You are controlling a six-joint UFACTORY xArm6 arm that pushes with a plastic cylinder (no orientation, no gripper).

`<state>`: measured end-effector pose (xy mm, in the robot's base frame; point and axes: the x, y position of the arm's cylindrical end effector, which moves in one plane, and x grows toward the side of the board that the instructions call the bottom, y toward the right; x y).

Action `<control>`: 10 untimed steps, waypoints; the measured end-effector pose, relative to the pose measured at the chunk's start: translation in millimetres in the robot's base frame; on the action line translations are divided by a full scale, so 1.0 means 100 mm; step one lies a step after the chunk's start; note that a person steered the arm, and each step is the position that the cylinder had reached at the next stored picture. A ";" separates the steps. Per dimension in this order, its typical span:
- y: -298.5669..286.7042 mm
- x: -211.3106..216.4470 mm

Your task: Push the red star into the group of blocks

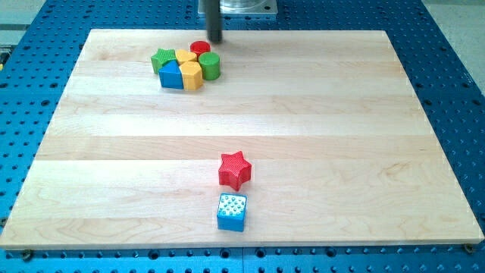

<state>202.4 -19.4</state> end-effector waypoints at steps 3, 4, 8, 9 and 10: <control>1.25 3.09; 0.85 3.68; -0.55 2.83; -1.14 2.83; -1.23 3.23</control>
<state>525.6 -142.4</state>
